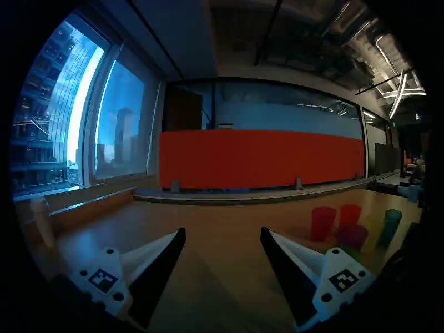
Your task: Pour water
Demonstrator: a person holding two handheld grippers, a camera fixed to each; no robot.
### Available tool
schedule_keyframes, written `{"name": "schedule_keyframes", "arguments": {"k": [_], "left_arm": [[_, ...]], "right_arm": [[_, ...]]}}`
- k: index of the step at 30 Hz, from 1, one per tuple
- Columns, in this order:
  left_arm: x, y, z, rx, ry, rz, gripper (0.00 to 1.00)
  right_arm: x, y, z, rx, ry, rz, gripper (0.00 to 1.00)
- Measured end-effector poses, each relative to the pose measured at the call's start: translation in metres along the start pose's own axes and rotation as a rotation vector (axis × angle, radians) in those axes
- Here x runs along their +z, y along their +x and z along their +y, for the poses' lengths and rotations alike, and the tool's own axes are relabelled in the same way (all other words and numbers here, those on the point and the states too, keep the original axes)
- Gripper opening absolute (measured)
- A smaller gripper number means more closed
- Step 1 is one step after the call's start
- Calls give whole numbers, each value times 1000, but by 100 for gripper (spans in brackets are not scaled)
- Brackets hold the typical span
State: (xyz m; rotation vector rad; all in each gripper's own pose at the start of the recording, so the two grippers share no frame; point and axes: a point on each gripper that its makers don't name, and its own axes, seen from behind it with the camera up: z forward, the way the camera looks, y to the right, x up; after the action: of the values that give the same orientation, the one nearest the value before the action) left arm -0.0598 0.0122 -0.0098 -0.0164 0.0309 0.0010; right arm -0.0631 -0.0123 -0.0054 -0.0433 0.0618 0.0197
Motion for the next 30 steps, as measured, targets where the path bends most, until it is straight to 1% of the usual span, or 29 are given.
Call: {"name": "schedule_keyframes", "arguments": {"k": [30], "left_arm": [[2,-2,0,-1,0,1,100]], "right_arm": [[0,1,1,0,0,0,100]]}}
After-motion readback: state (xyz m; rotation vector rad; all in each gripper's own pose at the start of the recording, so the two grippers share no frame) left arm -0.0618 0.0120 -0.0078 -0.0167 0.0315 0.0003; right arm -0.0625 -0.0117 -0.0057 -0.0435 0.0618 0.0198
